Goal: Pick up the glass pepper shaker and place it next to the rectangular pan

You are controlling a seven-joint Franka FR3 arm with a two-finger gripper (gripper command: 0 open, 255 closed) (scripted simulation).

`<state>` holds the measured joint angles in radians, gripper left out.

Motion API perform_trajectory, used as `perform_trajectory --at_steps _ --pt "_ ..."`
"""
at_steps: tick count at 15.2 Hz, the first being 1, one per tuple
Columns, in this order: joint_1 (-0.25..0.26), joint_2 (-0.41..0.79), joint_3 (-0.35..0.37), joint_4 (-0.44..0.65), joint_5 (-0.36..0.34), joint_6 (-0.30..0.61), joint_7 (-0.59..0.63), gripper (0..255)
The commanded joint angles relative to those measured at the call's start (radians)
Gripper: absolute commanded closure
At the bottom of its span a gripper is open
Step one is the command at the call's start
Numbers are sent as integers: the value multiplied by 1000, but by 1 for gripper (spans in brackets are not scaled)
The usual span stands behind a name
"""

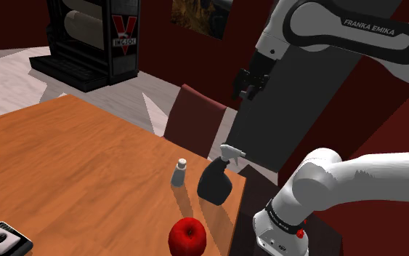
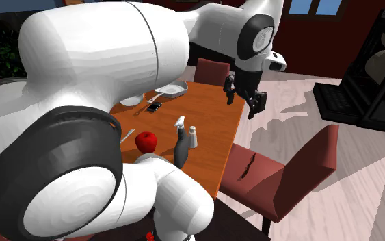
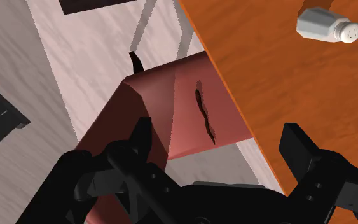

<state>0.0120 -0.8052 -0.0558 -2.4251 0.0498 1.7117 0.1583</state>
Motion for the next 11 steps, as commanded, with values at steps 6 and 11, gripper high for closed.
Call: perform_trajectory --at_steps 6,11 --pt "49 67 76 -53 54 72 55 0" --pt "102 158 152 -84 109 149 108 0"
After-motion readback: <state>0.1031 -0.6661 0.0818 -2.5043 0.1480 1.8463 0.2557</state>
